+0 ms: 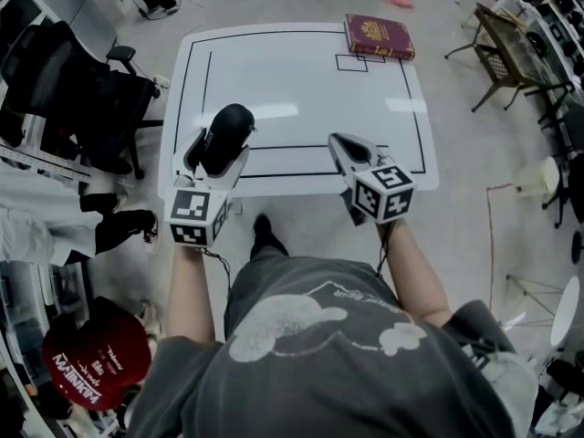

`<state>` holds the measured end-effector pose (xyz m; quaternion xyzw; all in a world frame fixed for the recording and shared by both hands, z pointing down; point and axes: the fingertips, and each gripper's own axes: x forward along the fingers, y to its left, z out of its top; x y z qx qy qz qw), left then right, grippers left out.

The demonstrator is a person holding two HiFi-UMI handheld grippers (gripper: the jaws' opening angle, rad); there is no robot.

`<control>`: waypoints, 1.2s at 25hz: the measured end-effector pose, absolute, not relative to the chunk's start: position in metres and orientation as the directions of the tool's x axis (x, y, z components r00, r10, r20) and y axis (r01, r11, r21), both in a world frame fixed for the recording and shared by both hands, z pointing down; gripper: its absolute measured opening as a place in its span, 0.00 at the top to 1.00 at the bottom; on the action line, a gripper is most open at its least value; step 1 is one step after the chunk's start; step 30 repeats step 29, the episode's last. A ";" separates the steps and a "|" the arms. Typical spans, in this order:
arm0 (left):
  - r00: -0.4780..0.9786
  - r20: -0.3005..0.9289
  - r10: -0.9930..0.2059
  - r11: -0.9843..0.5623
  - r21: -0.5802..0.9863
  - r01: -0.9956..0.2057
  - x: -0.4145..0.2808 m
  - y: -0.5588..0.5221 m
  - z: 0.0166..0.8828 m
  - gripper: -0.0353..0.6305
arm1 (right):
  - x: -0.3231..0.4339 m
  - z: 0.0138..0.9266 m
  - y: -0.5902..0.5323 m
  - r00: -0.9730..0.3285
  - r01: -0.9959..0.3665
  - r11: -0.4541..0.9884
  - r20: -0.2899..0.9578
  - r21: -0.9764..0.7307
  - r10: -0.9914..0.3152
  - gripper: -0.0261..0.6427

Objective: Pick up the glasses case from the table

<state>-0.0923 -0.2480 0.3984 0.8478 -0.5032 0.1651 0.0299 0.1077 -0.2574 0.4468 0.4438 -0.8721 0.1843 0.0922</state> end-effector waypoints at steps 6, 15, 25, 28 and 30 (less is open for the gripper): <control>0.419 0.302 -0.856 -0.463 -0.091 -0.882 -0.074 -0.203 0.401 0.43 | 0.124 0.446 -0.216 -0.612 -0.791 0.567 0.314 -0.231 -0.726 0.96; 0.381 0.302 -0.874 -0.417 -0.062 -0.907 -0.056 -0.117 0.409 0.43 | 0.144 0.451 -0.145 -0.645 -0.764 0.597 0.314 -0.245 -0.697 0.96; 0.324 0.320 -0.890 -0.352 -0.033 -0.935 -0.066 -0.049 0.421 0.43 | 0.132 0.472 -0.090 -0.690 -0.723 0.636 0.337 -0.271 -0.641 0.96; 0.313 0.320 -0.894 -0.339 -0.026 -0.941 -0.072 -0.038 0.423 0.43 | 0.126 0.471 -0.083 -0.699 -0.713 0.647 0.332 -0.268 -0.633 0.96; 0.310 0.321 -0.895 -0.335 -0.024 -0.942 -0.074 -0.035 0.423 0.43 | 0.124 0.470 -0.081 -0.702 -0.711 0.651 0.331 -0.268 -0.631 0.96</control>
